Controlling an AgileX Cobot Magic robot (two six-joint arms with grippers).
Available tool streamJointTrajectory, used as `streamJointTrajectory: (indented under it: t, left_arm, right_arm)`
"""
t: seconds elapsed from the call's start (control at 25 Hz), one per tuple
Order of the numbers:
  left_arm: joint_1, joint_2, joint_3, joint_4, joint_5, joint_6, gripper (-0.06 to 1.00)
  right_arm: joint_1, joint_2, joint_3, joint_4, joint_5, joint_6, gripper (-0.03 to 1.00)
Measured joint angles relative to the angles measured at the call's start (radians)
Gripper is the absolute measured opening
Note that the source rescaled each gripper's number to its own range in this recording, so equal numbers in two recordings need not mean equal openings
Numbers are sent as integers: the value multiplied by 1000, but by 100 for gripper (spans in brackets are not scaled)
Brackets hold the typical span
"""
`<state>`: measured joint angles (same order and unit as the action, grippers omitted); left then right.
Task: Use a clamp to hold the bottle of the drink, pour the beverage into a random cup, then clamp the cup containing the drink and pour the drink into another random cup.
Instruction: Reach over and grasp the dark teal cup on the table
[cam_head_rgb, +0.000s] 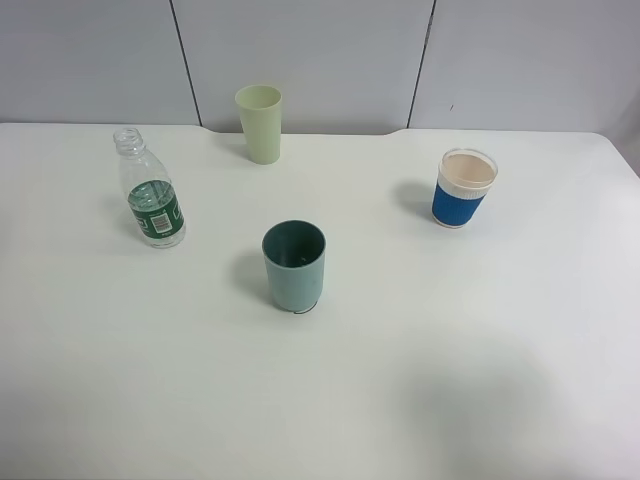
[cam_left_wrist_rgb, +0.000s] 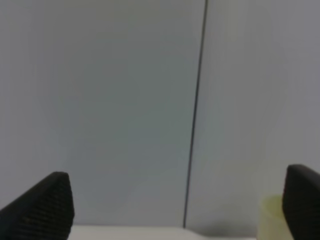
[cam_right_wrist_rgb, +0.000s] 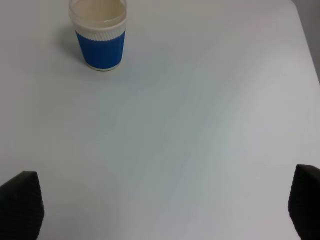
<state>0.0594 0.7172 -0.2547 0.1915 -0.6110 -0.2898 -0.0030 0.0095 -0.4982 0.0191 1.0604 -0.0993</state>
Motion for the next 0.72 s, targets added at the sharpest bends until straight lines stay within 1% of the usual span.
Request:
streamJointTrajectory:
  t: [0.04, 0.12, 0.28, 0.36, 0.44, 0.56, 0.72]
  left_arm:
    - [0, -45, -33, -1, 61, -3, 69]
    - [-16, -123, -99, -12, 218, -12, 69]
    - [-117, -246, -218, -80, 541, -8, 69]
    - [-161, -302, -263, -103, 678, 19, 69]
    - [-190, -358, -299, -114, 816, 57, 69]
    - [-207, -454, -336, -121, 955, 104, 69]
    - [-209, -589, -361, -123, 1063, 125, 69]
  right_arm:
    - [0, 0, 0, 0, 0, 0, 100]
    - [0, 0, 0, 0, 0, 0, 100]
    - [0, 0, 0, 0, 0, 0, 100]
    - [0, 0, 0, 0, 0, 0, 100]
    - [0, 0, 0, 0, 0, 0, 100]
    - [0, 0, 0, 0, 0, 0, 100]
    - [0, 0, 0, 0, 0, 0, 100]
